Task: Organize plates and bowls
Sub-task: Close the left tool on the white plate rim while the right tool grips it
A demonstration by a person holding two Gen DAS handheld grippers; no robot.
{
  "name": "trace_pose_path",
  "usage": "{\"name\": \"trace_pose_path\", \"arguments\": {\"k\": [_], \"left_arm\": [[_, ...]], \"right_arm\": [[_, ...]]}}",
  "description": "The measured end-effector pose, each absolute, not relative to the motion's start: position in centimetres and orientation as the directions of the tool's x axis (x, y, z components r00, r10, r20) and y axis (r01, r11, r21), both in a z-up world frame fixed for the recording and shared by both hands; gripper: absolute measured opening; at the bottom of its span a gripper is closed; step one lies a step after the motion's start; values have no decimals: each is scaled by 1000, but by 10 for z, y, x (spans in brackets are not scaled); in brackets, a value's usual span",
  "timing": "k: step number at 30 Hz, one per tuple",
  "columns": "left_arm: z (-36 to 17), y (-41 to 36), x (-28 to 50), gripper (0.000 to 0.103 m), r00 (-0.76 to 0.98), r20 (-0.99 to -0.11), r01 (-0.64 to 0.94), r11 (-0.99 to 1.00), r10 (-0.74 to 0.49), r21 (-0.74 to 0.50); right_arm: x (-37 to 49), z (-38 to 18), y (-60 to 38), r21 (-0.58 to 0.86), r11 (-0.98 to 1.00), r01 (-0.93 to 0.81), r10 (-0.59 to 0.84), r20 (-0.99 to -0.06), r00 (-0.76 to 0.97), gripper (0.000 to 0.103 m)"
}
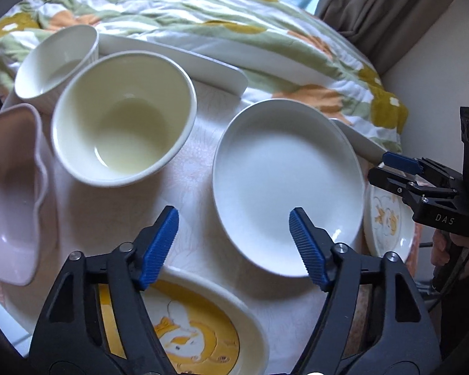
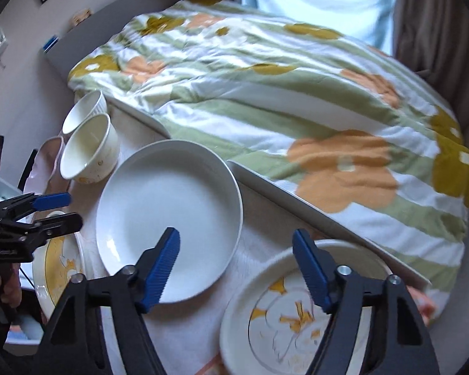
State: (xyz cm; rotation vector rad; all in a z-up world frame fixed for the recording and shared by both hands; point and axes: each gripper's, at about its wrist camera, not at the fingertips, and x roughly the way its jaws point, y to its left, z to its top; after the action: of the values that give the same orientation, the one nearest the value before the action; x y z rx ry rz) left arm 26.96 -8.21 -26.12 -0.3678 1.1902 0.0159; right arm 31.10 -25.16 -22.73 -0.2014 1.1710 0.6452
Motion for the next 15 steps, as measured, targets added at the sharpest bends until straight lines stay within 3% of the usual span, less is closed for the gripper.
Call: {"name": "trace_pose_path", "arguments": {"k": [9,12,15], "left_arm": [[-296,-85,282,49,332,-931,-235,943,-150,-236],[-298,-86,284,36,337,-929,-236,942,-153,-241],[-299,-90,285,32,335,-932,-233,947,-137,-223]], "right_arm": [[332,-270,-243,243,748,-617,393,-912,118,37],[333,-272,-245,250,737,-627,401,-910,108,35],[333,-273,-247,257,730,-634,405,-909,97,26]]}}
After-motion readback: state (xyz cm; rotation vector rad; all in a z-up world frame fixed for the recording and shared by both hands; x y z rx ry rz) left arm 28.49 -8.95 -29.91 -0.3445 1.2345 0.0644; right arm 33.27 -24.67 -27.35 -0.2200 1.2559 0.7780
